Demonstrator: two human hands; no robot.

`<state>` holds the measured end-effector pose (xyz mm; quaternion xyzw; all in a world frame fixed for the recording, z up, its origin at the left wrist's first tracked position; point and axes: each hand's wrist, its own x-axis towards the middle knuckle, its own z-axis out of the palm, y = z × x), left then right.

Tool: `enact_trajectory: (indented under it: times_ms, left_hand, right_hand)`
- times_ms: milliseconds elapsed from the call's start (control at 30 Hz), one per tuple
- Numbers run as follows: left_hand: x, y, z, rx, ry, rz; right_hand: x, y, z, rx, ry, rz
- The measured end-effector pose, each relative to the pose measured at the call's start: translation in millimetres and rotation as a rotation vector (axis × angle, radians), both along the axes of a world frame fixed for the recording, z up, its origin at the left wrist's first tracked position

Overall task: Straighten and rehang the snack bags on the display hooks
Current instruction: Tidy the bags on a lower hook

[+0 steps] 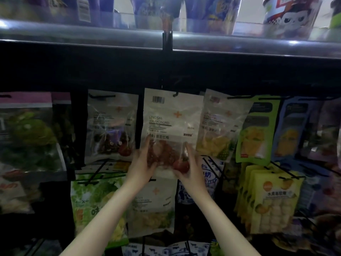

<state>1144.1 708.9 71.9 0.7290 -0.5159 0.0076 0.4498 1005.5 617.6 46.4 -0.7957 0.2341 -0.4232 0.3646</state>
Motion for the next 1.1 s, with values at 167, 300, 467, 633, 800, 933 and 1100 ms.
enact_trajectory:
  times_ms: [167,300,467,633,800,933,1100]
  left_hand:
    - [-1,-5,-10,0.136,-0.035,0.079]
    - [-2,-3,-17,0.122,-0.029,0.12]
    - [-7,7,-18,0.016,-0.016,0.093]
    - [-10,31,-42,-0.1,0.078,0.033]
    - [-11,51,-64,-0.085,-0.114,0.019]
    - [-3,57,-68,-0.036,-0.144,0.062]
    - [5,66,-64,0.043,-0.23,0.079]
  right_hand:
    - [3,-7,-1,-0.02,0.046,-0.122]
    - [14,-20,7,-0.009,0.099,-0.147]
    - [34,-43,21,0.027,0.245,-0.19]
    - [29,-28,1,-0.011,0.28,-0.299]
    - [11,-9,-53,0.272,0.34,0.109]
    - [5,-3,-55,0.257,0.316,0.095]
    - [-9,15,-40,0.151,0.291,0.149]
